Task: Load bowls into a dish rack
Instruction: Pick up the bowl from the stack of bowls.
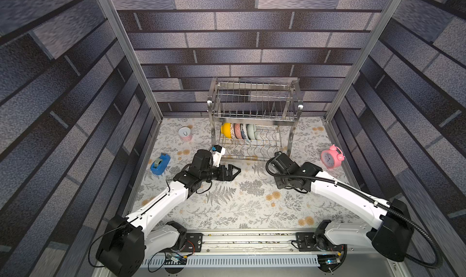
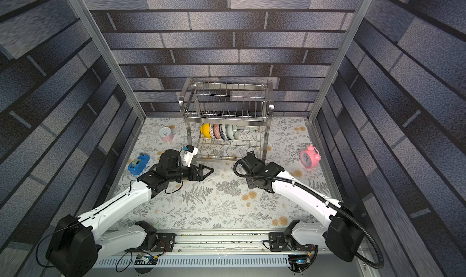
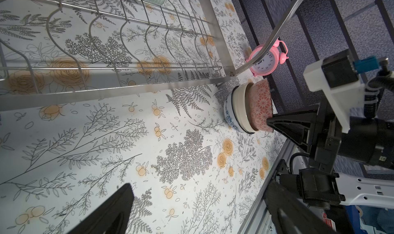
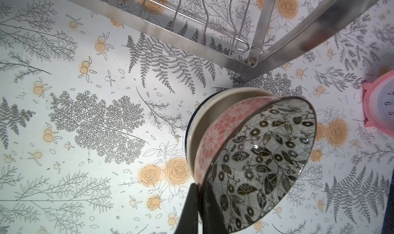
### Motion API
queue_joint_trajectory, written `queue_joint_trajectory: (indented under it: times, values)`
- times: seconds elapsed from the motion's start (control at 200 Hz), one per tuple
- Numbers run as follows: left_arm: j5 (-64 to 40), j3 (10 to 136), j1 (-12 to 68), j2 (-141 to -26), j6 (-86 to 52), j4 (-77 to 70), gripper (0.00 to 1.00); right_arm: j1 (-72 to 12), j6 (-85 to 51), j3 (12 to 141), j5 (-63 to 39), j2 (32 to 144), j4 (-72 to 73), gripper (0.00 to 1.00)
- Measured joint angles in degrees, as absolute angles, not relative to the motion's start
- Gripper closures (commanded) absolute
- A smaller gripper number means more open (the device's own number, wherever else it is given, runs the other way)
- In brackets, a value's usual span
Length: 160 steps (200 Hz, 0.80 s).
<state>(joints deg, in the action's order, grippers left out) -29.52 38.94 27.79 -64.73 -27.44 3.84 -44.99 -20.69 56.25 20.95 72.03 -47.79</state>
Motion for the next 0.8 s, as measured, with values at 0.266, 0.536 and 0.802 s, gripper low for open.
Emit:
queue_joint_trajectory:
  times: [0.266, 0.536, 0.802]
  values:
    - [-29.54, 38.94, 27.79, -64.99, -27.44, 3.79, 0.0, -44.99, -19.77, 61.67, 20.03, 70.35, -49.95, 1.0]
    - [-29.52, 38.96, 27.79, -65.1, -27.44, 3.81, 0.0, -44.99, -19.49, 63.9, 12.53, 68.4, -49.34, 1.0]
    - [-29.26, 38.96, 27.79, -64.95, -27.44, 3.86, 0.0, -44.99, -20.91, 65.06, 2.46, 68.69, -44.21, 1.0]
